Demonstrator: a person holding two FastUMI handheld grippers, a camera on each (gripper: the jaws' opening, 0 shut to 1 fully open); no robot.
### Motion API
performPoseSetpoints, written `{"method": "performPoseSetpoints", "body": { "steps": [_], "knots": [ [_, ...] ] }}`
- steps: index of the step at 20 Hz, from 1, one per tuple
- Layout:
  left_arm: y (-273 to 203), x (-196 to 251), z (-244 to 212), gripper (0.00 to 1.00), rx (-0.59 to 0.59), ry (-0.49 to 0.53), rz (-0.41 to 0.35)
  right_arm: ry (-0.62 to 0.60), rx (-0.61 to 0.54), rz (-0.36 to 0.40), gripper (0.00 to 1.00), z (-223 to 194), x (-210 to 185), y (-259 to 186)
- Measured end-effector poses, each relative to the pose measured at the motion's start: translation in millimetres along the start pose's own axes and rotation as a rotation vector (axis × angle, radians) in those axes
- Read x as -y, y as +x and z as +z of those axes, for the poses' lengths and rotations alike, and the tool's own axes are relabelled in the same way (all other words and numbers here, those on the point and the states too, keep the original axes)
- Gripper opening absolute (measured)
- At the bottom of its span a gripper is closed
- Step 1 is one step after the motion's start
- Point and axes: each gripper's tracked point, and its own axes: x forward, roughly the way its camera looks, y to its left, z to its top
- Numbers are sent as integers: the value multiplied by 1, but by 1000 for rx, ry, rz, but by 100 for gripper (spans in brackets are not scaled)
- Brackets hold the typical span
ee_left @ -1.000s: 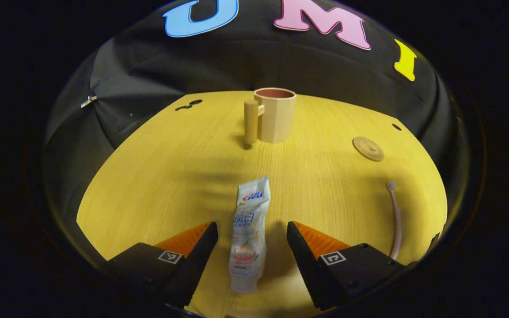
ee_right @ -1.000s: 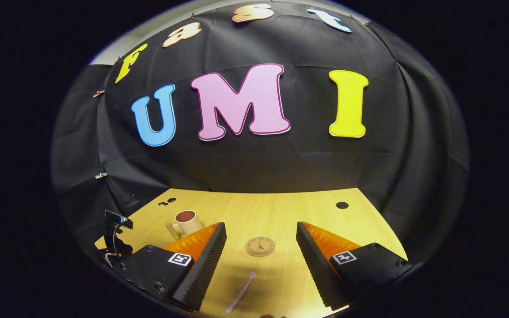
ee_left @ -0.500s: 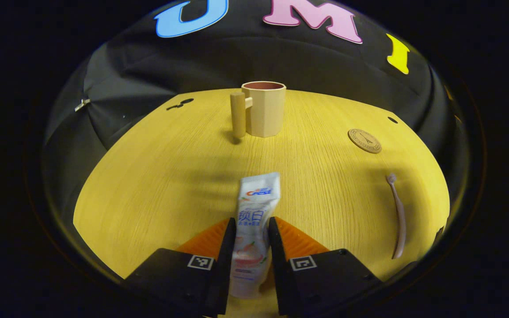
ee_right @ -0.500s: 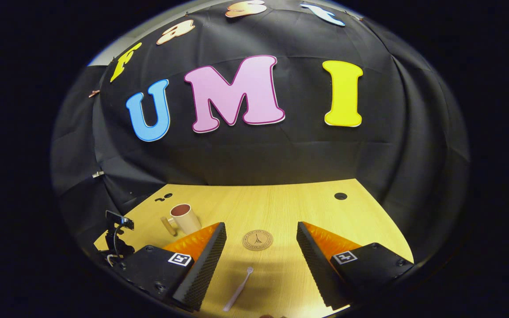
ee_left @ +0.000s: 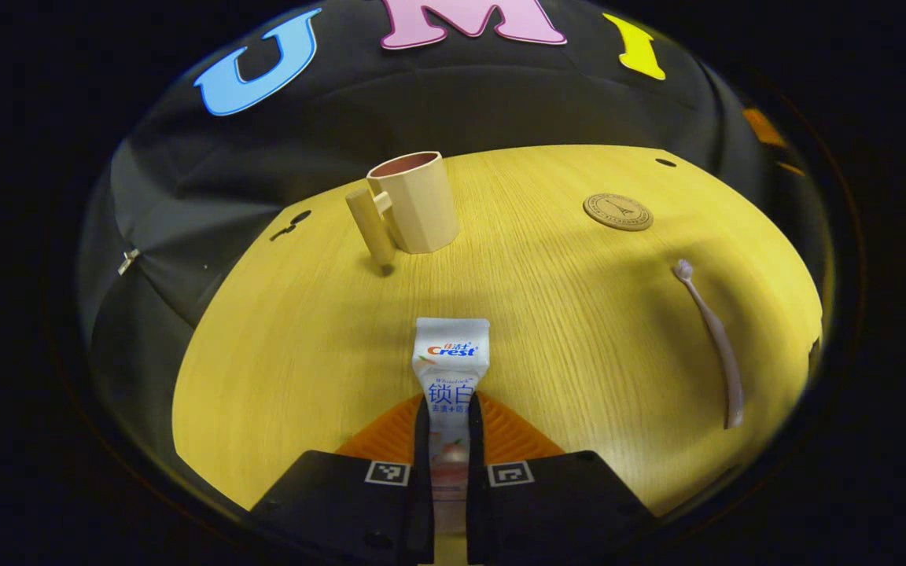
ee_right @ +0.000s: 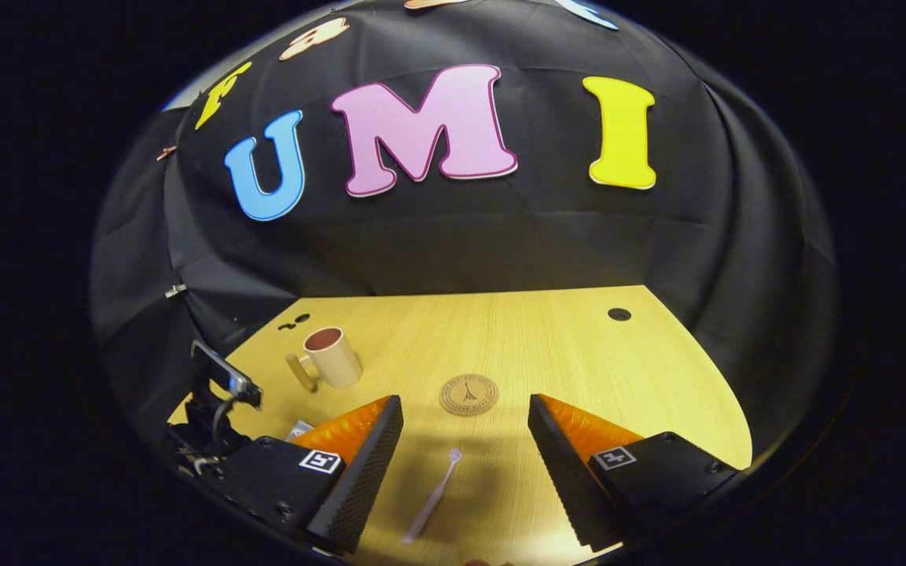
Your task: Put the toothbrush and toothpaste on the desktop into the cup, then pick up the cup and place it on the coaster on the desktop.
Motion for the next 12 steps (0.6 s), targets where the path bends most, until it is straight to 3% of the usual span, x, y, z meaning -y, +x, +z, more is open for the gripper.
{"method": "performPoseSetpoints", "body": {
  "steps": [6,12],
  "knots": [
    [-32,-10,4,20,50,-129,-29,0,-123,-48,99,-36,-1,15],
    [-79,-29,10,20,107,-128,6,35,-279,-45,99,-85,-22,32]
  ]
}}
